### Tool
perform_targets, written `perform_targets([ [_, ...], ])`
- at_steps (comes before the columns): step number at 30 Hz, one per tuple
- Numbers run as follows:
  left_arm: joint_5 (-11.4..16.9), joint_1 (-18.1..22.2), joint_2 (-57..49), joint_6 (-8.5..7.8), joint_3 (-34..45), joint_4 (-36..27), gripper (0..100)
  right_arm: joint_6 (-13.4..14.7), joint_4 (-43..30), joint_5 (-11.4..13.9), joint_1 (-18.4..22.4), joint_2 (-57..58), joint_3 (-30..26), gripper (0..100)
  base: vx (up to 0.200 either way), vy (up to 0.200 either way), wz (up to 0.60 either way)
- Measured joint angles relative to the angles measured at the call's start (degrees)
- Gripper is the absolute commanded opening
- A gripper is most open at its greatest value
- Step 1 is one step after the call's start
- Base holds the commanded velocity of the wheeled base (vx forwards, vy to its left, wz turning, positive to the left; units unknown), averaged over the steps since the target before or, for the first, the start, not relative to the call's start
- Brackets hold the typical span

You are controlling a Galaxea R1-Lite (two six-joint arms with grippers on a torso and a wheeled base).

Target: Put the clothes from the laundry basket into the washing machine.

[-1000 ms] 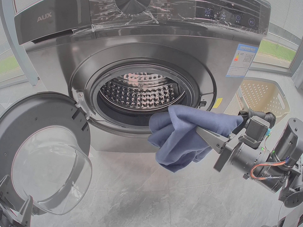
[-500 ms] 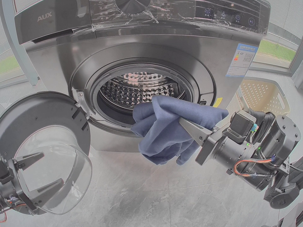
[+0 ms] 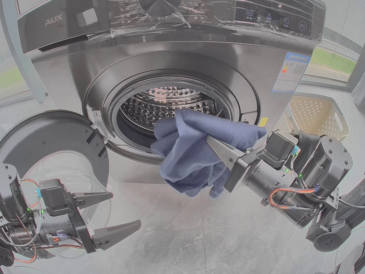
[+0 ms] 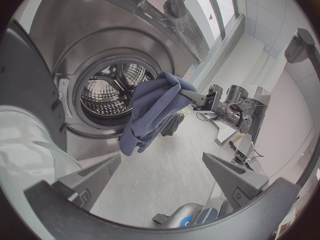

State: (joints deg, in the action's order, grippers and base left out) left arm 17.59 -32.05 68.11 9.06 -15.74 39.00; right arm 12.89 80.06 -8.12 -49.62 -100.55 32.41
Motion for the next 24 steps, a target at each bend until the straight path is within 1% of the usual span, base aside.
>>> perform_targets([
  [1, 0.0, -0.4, 1.0, 0.4, -0.3, 0.5, 100, 0.0, 0.0, 0.0, 0.0, -0.1, 0.1, 0, 0.0, 0.0, 0.0],
  [3, 0.0, -0.9, 3.4, 0.68, -1.0, 1.7, 100, 0.0, 0.0, 0.2, -0.1, -0.3, 0.3, 0, 0.0, 0.0, 0.0],
  [9, 0.1, -1.4, 11.8, 0.71, -2.5, 7.4, 100, -0.1, -0.1, 1.1, 0.1, -0.7, 1.5, 0, 0.0, 0.0, 0.0],
  [13, 0.1, -1.3, 16.3, 0.65, -2.8, 10.5, 100, -0.1, -0.1, 1.3, -0.3, -1.2, 2.5, 0, 0.0, 0.0, 0.0],
  [16, 0.0, -1.0, 20.3, 0.55, -3.0, 14.4, 100, -0.2, 0.0, 1.3, -0.8, -1.8, 3.3, 0, 0.0, 0.0, 0.0],
  [20, -0.2, -0.8, 25.8, 0.65, -3.3, 21.7, 100, -0.2, 0.4, 1.3, -1.4, -2.3, 3.8, 0, 0.0, 0.0, 0.0],
  [24, -0.5, -0.4, 31.6, 0.46, -4.4, 26.6, 100, -0.2, 0.8, 1.2, -2.1, -2.3, 3.8, 0, 0.0, 0.0, 0.0],
])
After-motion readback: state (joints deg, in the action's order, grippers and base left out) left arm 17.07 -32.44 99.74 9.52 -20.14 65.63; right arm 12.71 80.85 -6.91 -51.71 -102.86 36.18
